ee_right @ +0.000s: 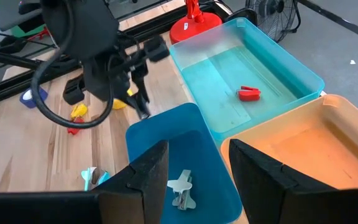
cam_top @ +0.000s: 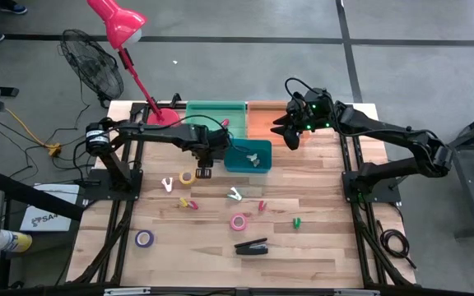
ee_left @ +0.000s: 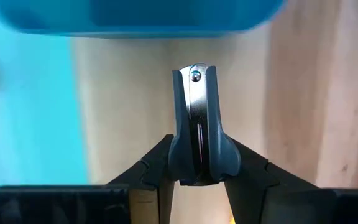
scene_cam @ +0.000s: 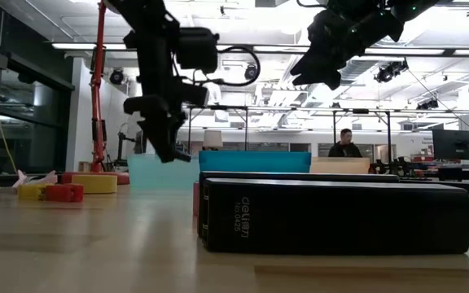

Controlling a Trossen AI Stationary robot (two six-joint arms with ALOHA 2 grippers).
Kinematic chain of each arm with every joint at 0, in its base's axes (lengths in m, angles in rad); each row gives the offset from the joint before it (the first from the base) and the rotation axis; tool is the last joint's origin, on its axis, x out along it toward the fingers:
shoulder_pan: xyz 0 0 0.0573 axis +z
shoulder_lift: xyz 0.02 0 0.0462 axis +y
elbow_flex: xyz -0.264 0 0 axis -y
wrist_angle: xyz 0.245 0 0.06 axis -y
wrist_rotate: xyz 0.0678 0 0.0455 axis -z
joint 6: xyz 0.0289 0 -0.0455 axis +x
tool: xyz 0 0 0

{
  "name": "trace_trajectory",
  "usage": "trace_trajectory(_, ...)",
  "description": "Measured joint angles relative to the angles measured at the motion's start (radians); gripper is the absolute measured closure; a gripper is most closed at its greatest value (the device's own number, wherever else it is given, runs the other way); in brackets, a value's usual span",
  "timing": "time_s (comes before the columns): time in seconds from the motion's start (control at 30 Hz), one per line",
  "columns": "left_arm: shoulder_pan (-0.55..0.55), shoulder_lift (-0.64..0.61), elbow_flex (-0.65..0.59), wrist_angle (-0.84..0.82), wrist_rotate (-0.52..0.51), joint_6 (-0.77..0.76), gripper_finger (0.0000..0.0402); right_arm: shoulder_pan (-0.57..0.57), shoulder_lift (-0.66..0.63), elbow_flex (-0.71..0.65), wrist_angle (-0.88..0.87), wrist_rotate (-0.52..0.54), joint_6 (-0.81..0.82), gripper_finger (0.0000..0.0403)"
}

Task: Pick and place Stapler, Stapler remover, tape
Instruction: Put the black staple remover into the blue bin

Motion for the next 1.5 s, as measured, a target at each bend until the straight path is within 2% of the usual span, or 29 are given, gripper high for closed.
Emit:
trace_trajectory(0.2, 0.001, -0.001, 0.078, -0.079, -0.132, 0.0, 0.0294, 0.0, 0.0, 0.0, 0.0, 0.0, 0.0, 0.0243)
trace_trajectory(0.3, 0.001, -0.001, 0.107, -0.069, -0.149, 0.0, 0.0294, 0.0, 0.0, 0.0, 0.0, 0.004, -0.001, 0.0243)
trace_trajectory(0.5, 0.0, -0.001, 0.135, 0.046, -0.075, -0.001, 0.0294, 0.0, 0.0, 0.0, 0.0, 0.044, -0.003, 0.0243)
trace_trajectory(0.8, 0.0, 0.052, 0.135, 0.239, 0.012, -0.001, 0.0294, 0.0, 0.0, 0.0, 0.0, 0.045, -0.003, 0.0243)
trace_trajectory(1.3, 0.0, 0.154, 0.135, 0.299, 0.027, -0.004, 0.0292, 0.0, 0.0, -0.001, 0.0, 0.045, -0.011, 0.0243)
trace_trajectory(1.5, 0.0, 0.154, 0.135, 0.321, 0.028, -0.003, 0.0266, 0.0, 0.0, -0.001, 0.0, 0.045, -0.011, 0.0243)
